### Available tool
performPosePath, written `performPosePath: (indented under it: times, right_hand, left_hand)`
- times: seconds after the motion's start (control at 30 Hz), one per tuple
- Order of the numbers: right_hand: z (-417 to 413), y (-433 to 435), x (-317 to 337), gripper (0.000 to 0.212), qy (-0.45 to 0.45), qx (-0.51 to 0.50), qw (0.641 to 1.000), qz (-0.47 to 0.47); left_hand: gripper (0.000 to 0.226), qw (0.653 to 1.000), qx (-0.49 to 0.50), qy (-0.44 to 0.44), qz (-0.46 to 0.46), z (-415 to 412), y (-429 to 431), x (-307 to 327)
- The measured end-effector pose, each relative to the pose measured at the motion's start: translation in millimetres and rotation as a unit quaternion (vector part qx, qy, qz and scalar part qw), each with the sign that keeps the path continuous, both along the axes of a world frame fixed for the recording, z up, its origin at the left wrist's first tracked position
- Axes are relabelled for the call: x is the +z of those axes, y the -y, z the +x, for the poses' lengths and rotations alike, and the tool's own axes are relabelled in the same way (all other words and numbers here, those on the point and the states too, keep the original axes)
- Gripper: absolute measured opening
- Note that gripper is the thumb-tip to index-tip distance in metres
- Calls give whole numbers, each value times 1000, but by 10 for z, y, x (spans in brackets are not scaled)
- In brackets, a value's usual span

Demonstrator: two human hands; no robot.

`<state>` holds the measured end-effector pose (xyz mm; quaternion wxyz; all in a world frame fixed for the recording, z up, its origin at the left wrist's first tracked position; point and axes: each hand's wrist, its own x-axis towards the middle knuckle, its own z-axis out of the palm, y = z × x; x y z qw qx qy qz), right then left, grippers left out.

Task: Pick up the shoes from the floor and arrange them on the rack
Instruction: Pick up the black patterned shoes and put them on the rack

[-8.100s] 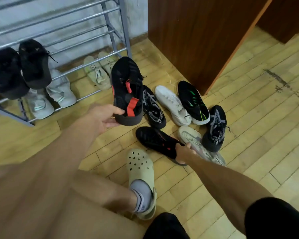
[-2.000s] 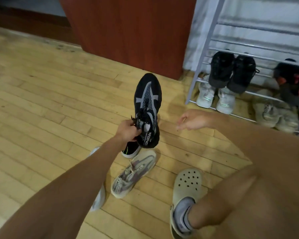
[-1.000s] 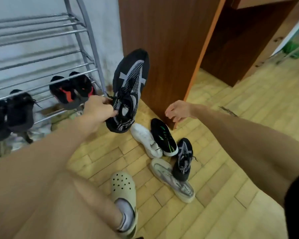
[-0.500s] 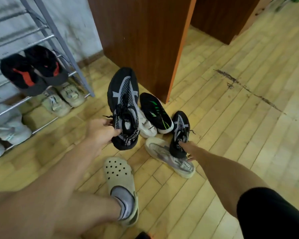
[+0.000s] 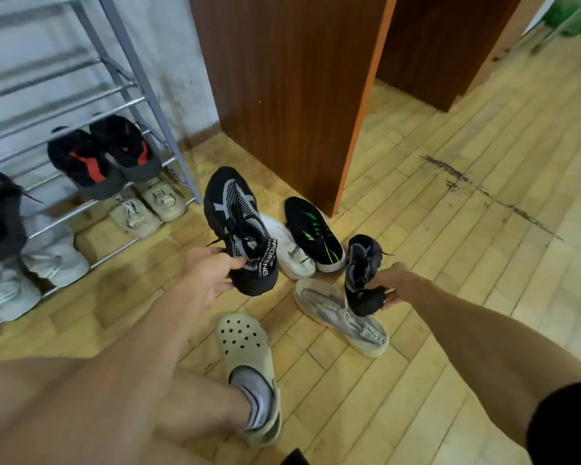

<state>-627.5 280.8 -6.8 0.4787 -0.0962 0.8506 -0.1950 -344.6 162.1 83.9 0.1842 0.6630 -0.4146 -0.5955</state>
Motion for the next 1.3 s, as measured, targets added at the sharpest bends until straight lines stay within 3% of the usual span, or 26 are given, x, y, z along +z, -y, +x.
performPosePath:
  times: [0.13,0.37,0.5,0.67,0.8,1.07,1.3]
  right_hand:
    - [-97,-78,340,32,-36,88,995,20]
    - [240,359,898,49,10,200,968,-152]
    - [729,858,1009,48,54,238,949,-200]
    - [1308,1411,1159,41,101,270,927,-239]
    - [1626,1847,1402,21,133,292,908,-269]
    - [2066,2817,1827,31,154,283,880,-348]
    - [2277,3718,1945,37,191,255,877,-360]
  left_hand:
    - [48,999,34,-24,23,127,-32,8]
    - [33,997,60,-57,-7,383,-59,210]
    - [39,996,64,-47,-41,658,53,453]
    - [36,989,108,-24,-94,1126,293,815]
    - [31,982,136,-9,-130,1470,602,1040]
    - [29,969,175,-12,-177,1728,1388,1107]
    - [54,967,174,-19,-183,1784,2375,1029]
